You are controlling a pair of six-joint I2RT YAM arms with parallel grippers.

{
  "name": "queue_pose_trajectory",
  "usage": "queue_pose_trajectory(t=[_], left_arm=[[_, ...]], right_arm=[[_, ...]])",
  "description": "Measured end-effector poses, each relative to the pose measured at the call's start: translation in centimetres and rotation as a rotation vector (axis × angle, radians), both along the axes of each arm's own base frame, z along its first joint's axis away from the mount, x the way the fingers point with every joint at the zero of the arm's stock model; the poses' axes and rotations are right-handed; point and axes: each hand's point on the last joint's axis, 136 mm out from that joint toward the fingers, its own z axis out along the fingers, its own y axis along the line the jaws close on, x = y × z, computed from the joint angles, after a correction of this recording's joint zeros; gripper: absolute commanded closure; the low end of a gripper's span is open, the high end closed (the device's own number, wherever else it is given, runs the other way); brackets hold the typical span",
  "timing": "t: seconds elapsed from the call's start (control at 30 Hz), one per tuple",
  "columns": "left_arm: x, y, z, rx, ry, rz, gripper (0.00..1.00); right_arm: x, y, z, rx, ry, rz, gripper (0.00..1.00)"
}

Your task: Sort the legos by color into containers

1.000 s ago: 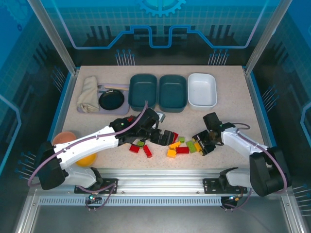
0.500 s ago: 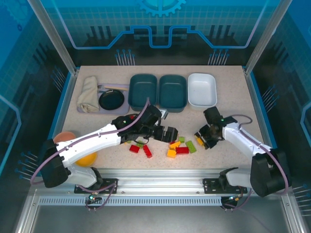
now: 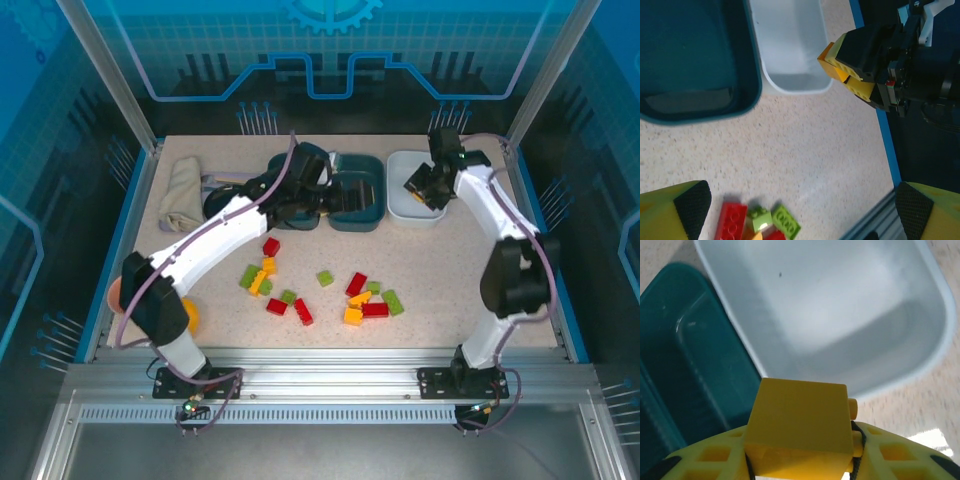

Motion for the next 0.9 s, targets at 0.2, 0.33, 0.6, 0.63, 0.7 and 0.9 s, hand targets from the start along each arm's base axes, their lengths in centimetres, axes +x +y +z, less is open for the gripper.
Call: queue_pose_trajectory(t=[0.2,0.33,0.6,0.63,0.7,0.9], left_arm=[[4.2,-0.2,-1.6,-0.009,0.039,0.041,0.02],[5.1,-0.8,-2.2,-0.013,0.048,0.038,0.02],[4.8,-0.4,-3.0,0.011,0.081,0.048,0.03],[4.7,-0.2,-3.1,0.021,0.085,0.054,0.03],[4.5,0.4,-3.4,0.044,0.098,0.071,0.04],[1.9,5.0,-3.9,0.155,0.131,0.148,0.05]], right_arm=[[5.1,-1.3,-5.2,-0.019,0.104,0.008,0.6],[6.7,-1.4,-8.5,-0.017,0.175,0.024,0.55],[7.3,-1.0,-10.5,-0.017,0.236,0.077,0.33],[7.4,-1.0,-10.2,-0.017,0.229,0.081,0.32],[7.4,-0.9,-9.4,-0.013,0.213,0.088,0.31],[6.0,0.8,-1.3,-0.033,0.033,0.158,0.3]])
